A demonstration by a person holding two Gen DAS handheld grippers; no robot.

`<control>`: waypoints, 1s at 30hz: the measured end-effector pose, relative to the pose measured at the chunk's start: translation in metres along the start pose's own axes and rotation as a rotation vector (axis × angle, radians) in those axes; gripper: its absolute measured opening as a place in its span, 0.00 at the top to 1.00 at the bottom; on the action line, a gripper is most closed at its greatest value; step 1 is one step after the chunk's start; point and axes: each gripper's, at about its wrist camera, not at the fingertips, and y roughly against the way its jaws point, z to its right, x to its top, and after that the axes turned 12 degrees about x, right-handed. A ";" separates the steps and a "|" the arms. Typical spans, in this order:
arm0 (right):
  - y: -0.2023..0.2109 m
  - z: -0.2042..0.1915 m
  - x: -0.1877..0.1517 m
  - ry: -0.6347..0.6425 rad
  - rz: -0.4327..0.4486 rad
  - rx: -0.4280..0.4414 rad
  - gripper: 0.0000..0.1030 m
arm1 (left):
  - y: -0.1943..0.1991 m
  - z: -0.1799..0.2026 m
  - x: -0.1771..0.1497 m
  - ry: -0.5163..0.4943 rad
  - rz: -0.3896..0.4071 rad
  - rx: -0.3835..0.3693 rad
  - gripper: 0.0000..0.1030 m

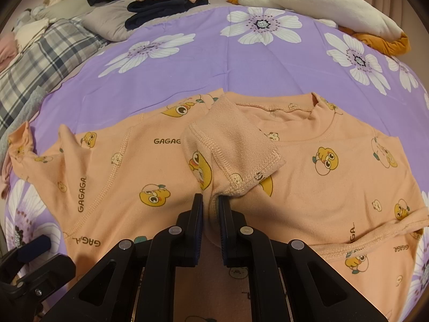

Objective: Fold small clothes
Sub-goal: 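Open the right gripper and withdraw it from the sleeve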

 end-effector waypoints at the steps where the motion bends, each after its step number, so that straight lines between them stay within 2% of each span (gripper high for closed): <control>1: 0.000 0.000 0.000 0.000 0.000 0.000 0.92 | 0.000 0.000 0.000 0.000 0.000 0.000 0.01; 11: 0.001 -0.003 -0.001 0.016 0.006 -0.012 0.92 | -0.001 0.001 -0.001 -0.011 0.003 0.008 0.01; 14: 0.004 -0.007 0.001 0.048 -0.002 -0.018 0.88 | -0.001 0.000 0.000 -0.007 0.007 0.013 0.01; 17: 0.008 -0.006 0.006 0.045 -0.029 0.045 0.65 | 0.000 0.000 0.001 0.003 0.008 0.014 0.01; 19: 0.017 -0.002 0.009 0.027 -0.037 0.090 0.38 | 0.001 0.001 0.001 0.008 0.006 0.023 0.01; 21: 0.027 0.001 0.009 0.032 -0.023 0.100 0.34 | 0.000 0.003 0.001 0.004 0.005 0.043 0.01; 24: 0.045 0.013 0.008 0.048 -0.002 0.109 0.34 | 0.001 0.010 0.000 -0.001 0.006 0.077 0.01; 30: 0.080 0.060 0.006 -0.024 0.038 0.136 0.30 | -0.001 0.029 0.001 -0.029 -0.002 0.131 0.01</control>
